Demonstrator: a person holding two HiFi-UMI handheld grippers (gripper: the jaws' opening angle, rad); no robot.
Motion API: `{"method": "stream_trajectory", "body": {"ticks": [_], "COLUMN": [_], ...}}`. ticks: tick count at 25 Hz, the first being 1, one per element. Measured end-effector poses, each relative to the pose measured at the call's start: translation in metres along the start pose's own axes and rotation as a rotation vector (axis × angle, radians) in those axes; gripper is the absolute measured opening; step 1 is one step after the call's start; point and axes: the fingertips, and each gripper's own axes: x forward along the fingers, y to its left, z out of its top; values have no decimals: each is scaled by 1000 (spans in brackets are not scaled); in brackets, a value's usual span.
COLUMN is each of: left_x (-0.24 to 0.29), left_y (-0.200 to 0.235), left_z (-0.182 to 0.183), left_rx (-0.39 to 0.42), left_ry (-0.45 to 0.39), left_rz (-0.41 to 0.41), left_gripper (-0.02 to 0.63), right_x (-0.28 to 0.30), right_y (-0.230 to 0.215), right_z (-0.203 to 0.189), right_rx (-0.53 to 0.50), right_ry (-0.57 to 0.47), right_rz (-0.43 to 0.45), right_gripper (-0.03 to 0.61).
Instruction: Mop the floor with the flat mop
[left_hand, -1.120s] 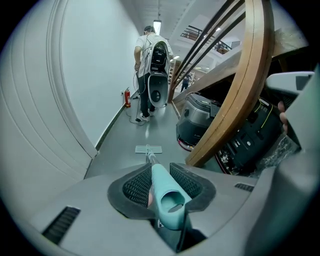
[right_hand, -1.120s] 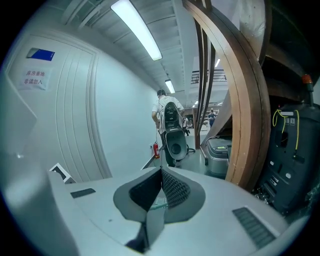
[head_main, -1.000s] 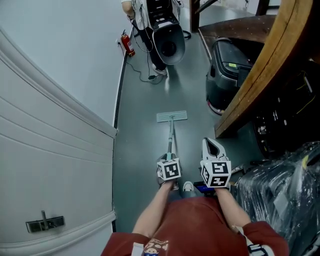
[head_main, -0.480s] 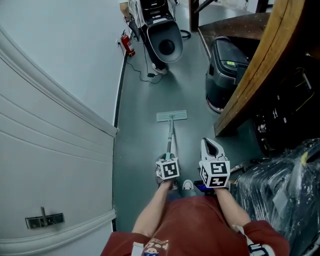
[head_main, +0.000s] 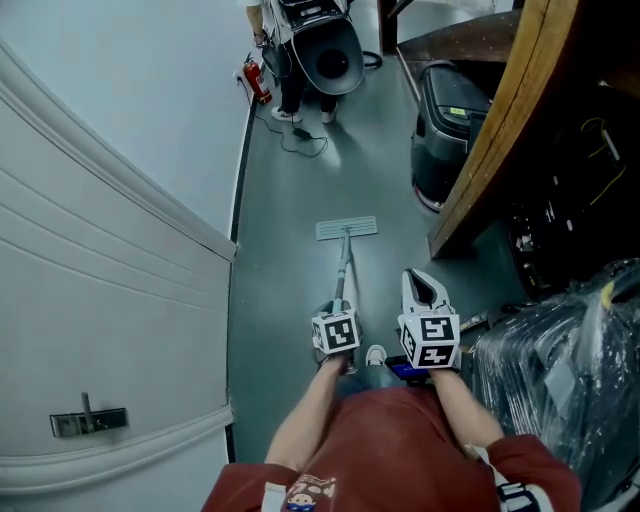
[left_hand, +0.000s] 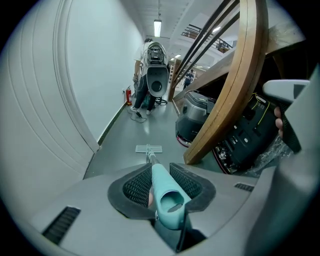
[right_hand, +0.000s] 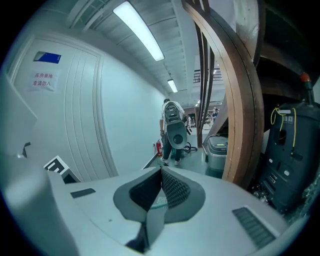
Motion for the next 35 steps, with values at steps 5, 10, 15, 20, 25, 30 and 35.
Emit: {"method": "stream_trajectory", "body": {"ticks": [5,10,15,20,25,30,35], "left_x": [-16,-38,-64,-86,-114,-134,-154], "left_y": [8,22,40,45,54,46,39], "left_z": [-21,-54,-95,-137,-174,-210,-241], "left_rx": [-3,-5,-4,-35,-24,-40,-43], "left_ry": [-8,-7,11,-3,11,9,3], "left_rz": [-9,-24,-19,-59,-31,-84,-84], "left_gripper": [127,127,127,127,127,127,127], "right_x": [-23,-51,-88,-130,-171,-212,-248], "right_y": [21,51,84,118,137,149,156], "right_z": [-6,-23,-44,-64,-81,-94,-107], "right_rx": [-4,-4,-23,-56,-76,-79,-81], "right_ry": [-21,-25,-17,-11,-17,-17,-20], "right_rz": [-1,-15,-26,-22,-34,-62,-49], "right_gripper": [18,18,18,18,18,18,18]}}
